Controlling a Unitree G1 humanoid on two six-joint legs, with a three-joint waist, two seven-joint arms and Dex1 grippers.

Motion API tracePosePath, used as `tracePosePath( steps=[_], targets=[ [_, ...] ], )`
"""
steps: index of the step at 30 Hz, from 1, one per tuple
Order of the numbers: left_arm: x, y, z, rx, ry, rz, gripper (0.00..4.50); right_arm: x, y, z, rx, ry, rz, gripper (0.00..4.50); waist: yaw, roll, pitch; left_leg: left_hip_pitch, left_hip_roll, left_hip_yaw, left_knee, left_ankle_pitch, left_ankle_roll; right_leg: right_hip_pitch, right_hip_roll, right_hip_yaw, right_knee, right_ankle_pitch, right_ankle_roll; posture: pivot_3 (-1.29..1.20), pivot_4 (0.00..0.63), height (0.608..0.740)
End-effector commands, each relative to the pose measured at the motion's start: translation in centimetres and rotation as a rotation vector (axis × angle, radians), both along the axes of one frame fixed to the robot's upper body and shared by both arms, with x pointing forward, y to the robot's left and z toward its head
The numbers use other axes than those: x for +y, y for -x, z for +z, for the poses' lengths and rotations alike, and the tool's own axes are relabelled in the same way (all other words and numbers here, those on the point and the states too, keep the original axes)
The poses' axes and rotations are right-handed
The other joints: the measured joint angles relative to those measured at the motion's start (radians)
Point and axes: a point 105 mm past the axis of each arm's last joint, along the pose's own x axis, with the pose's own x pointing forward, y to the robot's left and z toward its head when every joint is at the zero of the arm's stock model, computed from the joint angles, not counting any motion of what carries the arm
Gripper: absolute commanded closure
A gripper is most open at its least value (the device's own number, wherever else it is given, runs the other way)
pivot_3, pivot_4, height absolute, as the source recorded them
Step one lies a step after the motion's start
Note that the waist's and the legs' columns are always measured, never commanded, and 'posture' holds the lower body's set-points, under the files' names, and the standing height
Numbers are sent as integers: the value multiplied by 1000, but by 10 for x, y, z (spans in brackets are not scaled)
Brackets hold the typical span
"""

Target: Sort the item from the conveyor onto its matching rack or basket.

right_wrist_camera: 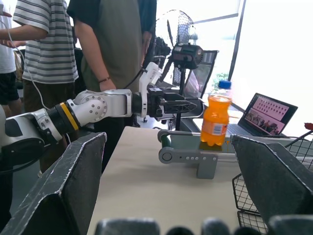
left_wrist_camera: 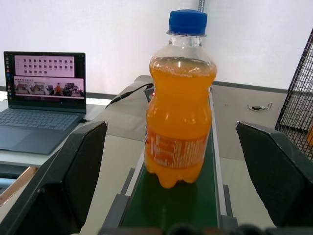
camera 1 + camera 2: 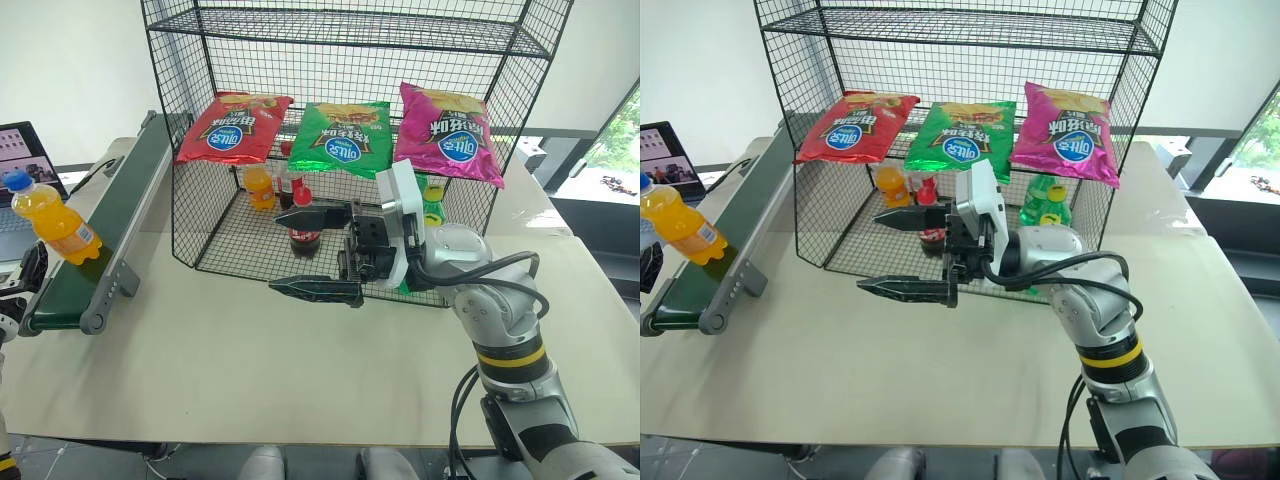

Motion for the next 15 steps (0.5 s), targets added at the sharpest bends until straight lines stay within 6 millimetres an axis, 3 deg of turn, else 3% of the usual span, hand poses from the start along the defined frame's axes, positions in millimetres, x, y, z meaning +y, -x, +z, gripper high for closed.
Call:
tracePosePath(
  steps=[1, 10, 11, 15],
  targets=[
    [2, -1, 13, -13, -48, -1, 0, -1, 9, 14, -39, -36, 22, 7, 0, 0, 0, 0, 0, 0, 0, 0, 0, 0, 0, 0, 0, 0, 0, 0, 150, 738],
    [12, -5, 9, -1, -38, 31, 0, -1, 9, 14, -31, -34, 11, 7, 0, 0, 0, 0, 0, 0, 0, 0, 0, 0, 0, 0, 0, 0, 0, 0, 150, 738],
    [13, -4, 9, -7, -29, 33, 549, -1, 9, 15, -31, -34, 9, 0, 0, 0, 0, 0, 0, 0, -1, 0, 0, 0, 0, 0, 0, 0, 0, 0, 150, 738],
    [11, -3, 7, -4, -22, 18, 1890, -2, 9, 15, -28, -33, 1, 0, 0, 1, 0, 0, 0, 0, -1, 0, 0, 0, 0, 0, 0, 0, 0, 0, 150, 738]
  ],
)
